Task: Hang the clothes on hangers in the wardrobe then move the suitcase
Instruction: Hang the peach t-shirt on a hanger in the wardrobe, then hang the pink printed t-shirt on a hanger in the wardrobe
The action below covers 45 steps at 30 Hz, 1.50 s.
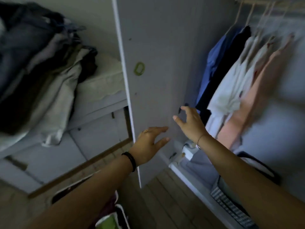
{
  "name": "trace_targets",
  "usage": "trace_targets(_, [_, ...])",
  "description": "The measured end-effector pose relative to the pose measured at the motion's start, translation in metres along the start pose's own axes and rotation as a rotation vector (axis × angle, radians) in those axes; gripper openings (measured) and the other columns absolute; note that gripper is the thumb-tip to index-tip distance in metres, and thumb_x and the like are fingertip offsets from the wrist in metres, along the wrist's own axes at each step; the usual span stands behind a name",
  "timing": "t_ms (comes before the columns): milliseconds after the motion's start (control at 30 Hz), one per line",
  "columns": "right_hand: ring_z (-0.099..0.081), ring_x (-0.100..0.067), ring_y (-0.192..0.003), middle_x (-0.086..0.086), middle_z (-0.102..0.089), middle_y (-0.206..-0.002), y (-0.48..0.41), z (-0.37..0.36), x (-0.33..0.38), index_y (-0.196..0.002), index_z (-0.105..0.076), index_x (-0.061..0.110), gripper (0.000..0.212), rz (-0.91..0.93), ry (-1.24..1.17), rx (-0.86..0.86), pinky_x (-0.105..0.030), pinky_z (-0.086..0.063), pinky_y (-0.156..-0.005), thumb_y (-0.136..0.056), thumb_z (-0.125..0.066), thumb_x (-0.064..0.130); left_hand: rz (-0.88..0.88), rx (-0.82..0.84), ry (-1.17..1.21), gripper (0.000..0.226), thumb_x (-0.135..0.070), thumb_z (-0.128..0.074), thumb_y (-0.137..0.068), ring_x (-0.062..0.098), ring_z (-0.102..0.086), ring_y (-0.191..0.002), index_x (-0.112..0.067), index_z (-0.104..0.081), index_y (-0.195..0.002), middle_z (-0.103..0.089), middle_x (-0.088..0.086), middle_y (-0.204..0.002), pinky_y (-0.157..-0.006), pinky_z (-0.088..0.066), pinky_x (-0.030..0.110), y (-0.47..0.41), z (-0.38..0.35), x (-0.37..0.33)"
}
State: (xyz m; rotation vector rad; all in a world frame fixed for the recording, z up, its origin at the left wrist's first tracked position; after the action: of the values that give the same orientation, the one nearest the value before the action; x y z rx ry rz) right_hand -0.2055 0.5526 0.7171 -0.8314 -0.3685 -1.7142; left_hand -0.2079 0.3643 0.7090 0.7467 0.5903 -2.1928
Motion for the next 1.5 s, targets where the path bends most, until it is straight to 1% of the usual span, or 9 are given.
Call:
trace_targets(433, [-0.037, -0.025, -0.133, -0.007, -0.037, -0.144, 0.137, -0.249, 0.162, -0.139, -0.039, 0.017, 0.056, 0.256, -0.012, 0.411, -0.039, -0.034, -0.108, -0.091, -0.052, 0.043, 0.363, -0.152, -0.151, 0.064, -0.061, -0.038, -0.084, 0.022, -0.049, -0.122, -0.021, -0.053, -0.132, -0.058, 0.001, -0.129, -0.102, -0.038, 0.045, 0.289, 0.095, 0.143])
trace_targets(567, [-0.036, -0.025, -0.134, -0.006, -0.038, -0.146, 0.187, -0.337, 0.182, -0.140, -0.038, 0.019, 0.056, 0.259, -0.010, 0.487, -0.041, -0.033, -0.108, -0.092, -0.051, 0.045, 0.475, -0.134, -0.154, 0.069, -0.063, -0.036, -0.083, 0.021, -0.044, -0.128, -0.020, -0.051, -0.135, -0.054, 0.001, -0.135, -0.108, -0.033, 0.040, 0.371, 0.094, 0.202])
trace_targets(667, [-0.037, -0.027, -0.134, -0.006, -0.040, -0.147, 0.217, -0.392, 0.177, -0.141, -0.037, 0.018, 0.060, 0.230, -0.009, 0.521, -0.040, -0.032, -0.108, -0.091, -0.050, 0.048, 0.575, -0.121, -0.138, 0.054, -0.048, -0.048, -0.093, 0.015, -0.032, -0.136, -0.024, -0.042, -0.141, -0.044, -0.004, -0.144, -0.108, -0.020, 0.030, 0.417, 0.080, 0.240])
trace_targets(867, [-0.037, -0.025, -0.135, -0.007, -0.037, -0.147, 0.279, -0.518, 0.116, -0.144, -0.034, 0.014, 0.062, 0.211, 0.050, 0.668, -0.037, -0.029, -0.110, -0.092, -0.052, 0.043, 0.822, -0.096, -0.092, 0.061, -0.056, -0.040, -0.092, 0.015, -0.026, -0.140, -0.027, -0.033, -0.145, -0.035, -0.005, -0.151, -0.112, -0.018, 0.036, 0.504, 0.007, 0.349])
trace_targets(1000, [-0.039, -0.024, -0.133, -0.009, -0.037, -0.146, 0.317, -0.604, 0.043, -0.144, -0.032, 0.014, 0.066, 0.136, 0.057, 0.745, -0.035, -0.032, -0.108, -0.090, -0.056, 0.042, 0.967, -0.095, -0.037, 0.076, -0.062, -0.030, -0.079, 0.018, -0.026, -0.140, -0.026, -0.030, -0.146, -0.033, -0.003, -0.152, -0.112, -0.020, 0.039, 0.540, -0.069, 0.421])
trace_targets(1100, [-0.038, -0.023, -0.133, -0.011, -0.035, -0.148, 0.345, -0.663, -0.020, -0.145, -0.030, 0.010, 0.068, 0.082, 0.079, 0.790, -0.031, -0.030, -0.106, -0.090, -0.058, 0.040, 1.049, -0.108, 0.020, 0.071, -0.062, -0.039, -0.086, 0.020, -0.028, -0.139, -0.024, -0.031, -0.146, -0.034, -0.001, -0.151, -0.112, -0.022, 0.040, 0.565, -0.141, 0.478])
trace_targets(1233, [-0.034, -0.024, -0.136, -0.008, -0.033, -0.150, 0.374, -0.744, -0.105, -0.145, -0.029, 0.012, 0.071, 0.051, 0.109, 0.843, -0.036, -0.031, -0.109, -0.089, -0.056, 0.045, 1.117, -0.116, 0.045, 0.061, -0.049, -0.047, -0.093, 0.022, -0.028, -0.139, -0.022, -0.032, -0.146, -0.035, 0.001, -0.151, -0.110, -0.019, 0.037, 0.590, -0.239, 0.551])
trace_targets(1400, [-0.041, -0.027, -0.131, -0.011, -0.041, -0.143, 0.392, -0.839, -0.190, -0.141, -0.035, 0.008, 0.070, 0.032, 0.165, 0.851, -0.040, -0.036, -0.106, -0.087, -0.057, 0.047, 1.168, -0.197, 0.113, 0.080, -0.066, -0.042, -0.081, 0.027, -0.035, -0.135, -0.014, -0.039, -0.142, -0.041, 0.008, -0.146, -0.111, -0.027, 0.042, 0.606, -0.331, 0.639])
trace_targets(1500, [-0.045, -0.030, -0.125, -0.015, -0.044, -0.135, 0.398, -0.887, -0.230, -0.136, -0.041, 0.005, 0.068, 0.025, 0.198, 0.881, -0.041, -0.038, -0.103, -0.086, -0.060, 0.047, 1.203, -0.221, 0.161, 0.069, -0.052, -0.049, -0.091, 0.026, -0.030, -0.138, -0.014, -0.032, -0.145, -0.034, 0.009, -0.150, -0.112, -0.025, 0.043, 0.609, -0.372, 0.688])
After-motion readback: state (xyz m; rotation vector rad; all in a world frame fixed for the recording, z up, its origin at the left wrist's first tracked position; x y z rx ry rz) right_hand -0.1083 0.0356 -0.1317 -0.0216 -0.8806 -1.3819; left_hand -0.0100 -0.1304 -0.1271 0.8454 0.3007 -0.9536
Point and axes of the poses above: each hand's wrist, its own y-axis away from the middle knuckle, its own z-axis out of the back of the hand, x = y × z, the point moved 1 cm from there along -y, towards the middle knuckle
